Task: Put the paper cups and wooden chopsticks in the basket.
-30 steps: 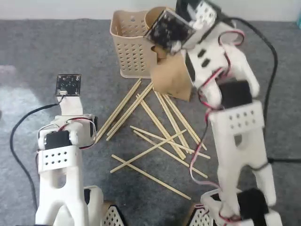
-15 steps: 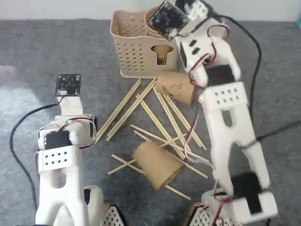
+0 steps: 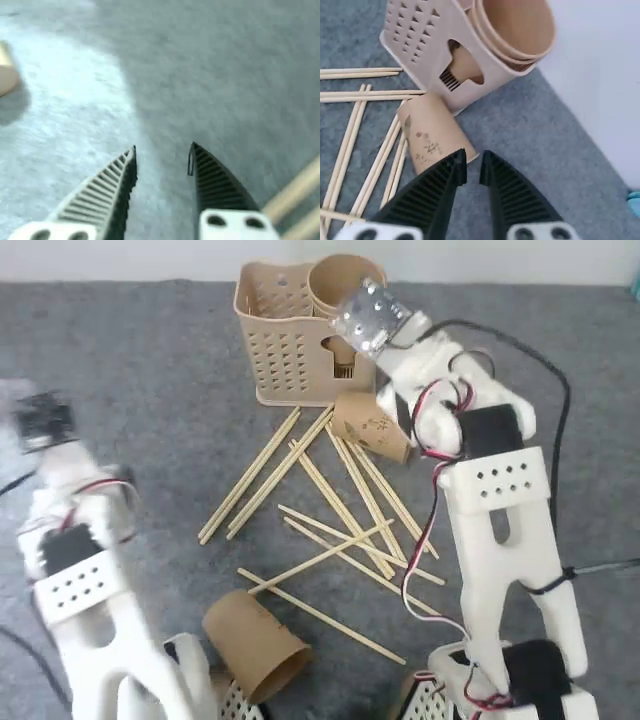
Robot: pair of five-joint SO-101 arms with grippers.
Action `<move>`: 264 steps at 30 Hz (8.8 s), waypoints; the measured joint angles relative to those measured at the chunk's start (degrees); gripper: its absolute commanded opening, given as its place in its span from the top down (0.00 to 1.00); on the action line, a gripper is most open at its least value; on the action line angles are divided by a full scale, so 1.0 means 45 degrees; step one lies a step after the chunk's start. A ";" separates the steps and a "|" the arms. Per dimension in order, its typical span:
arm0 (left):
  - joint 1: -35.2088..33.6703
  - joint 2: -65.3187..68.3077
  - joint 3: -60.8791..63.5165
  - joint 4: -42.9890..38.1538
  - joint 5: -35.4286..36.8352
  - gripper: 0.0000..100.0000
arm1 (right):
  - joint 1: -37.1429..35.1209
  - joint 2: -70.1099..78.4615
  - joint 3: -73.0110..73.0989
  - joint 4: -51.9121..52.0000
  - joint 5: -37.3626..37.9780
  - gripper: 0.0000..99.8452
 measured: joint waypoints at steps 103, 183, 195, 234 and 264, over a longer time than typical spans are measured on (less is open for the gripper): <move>-0.6212 2.8581 -3.3563 1.0960 0.3868 0.84 | -0.2227 -0.5509 1.5414 -0.8244 -0.0957 0.99; -0.4806 1.5375 -1.6391 1.1526 -0.3302 0.94 | -0.2227 -0.5568 1.6195 -0.8987 -0.0762 0.99; -0.1934 1.0178 -1.4222 1.1526 -0.3399 0.99 | -0.2227 -0.5568 1.6195 -0.8987 -0.0762 0.99; -0.4493 2.1490 -2.5084 1.1526 -0.6076 0.79 | -0.2227 -0.5568 1.6195 -0.8987 -0.0137 0.99; -0.4825 1.5062 -1.7309 1.1526 -0.7951 0.73 | -0.2227 -0.5568 1.6195 -0.8987 -0.0137 0.99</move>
